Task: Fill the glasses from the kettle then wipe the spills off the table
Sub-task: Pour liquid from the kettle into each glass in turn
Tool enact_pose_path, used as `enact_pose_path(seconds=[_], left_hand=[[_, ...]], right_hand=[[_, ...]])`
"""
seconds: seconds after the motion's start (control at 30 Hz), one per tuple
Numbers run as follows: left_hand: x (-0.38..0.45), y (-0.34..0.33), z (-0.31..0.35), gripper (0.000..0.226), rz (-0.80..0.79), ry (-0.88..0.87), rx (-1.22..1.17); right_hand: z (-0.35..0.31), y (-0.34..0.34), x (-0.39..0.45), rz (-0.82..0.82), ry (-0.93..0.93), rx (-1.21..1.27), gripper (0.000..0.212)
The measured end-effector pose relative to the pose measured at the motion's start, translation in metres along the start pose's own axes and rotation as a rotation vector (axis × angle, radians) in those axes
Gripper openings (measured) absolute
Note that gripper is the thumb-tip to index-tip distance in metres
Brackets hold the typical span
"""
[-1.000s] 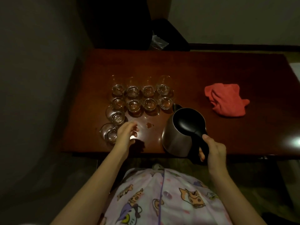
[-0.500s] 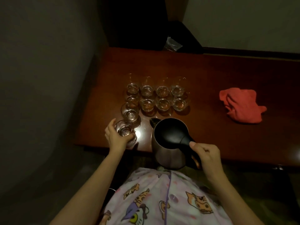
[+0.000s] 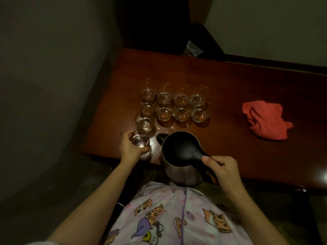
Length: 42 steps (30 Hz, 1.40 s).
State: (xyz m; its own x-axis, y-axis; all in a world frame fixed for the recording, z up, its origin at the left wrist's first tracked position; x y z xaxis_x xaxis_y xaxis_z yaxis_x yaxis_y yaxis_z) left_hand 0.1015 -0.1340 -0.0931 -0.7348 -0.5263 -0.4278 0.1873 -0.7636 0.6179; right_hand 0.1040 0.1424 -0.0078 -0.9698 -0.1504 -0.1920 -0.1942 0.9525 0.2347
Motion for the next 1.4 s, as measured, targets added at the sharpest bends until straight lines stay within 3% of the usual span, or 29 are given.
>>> enact_pose_path(seconds=[0.33, 1.4], left_hand=[[-0.033, -0.001, 0.014, 0.081, -0.075, -0.142, -0.022], [-0.050, -0.014, 0.021, 0.081, -0.074, -0.190, -0.025]], right_hand=[[-0.001, 0.007, 0.003, -0.050, -0.022, -0.088, 0.055], [-0.014, 0.026, -0.005, -0.104, -0.032, -0.183, 0.062]])
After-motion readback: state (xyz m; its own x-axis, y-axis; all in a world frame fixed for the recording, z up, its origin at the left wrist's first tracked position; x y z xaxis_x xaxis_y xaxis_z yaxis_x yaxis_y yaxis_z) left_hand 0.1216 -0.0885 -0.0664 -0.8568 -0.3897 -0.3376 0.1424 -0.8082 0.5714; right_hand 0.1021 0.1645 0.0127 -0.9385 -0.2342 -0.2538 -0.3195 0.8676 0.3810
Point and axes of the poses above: each hand's wrist, its own x-axis towards the middle knuckle, its own y-axis out of the back of the hand, z = x × y, the point moved 4 cm from there along x, towards the middle knuckle, and after that the axes turned 15 degrees about x, right-handed, at the moved point
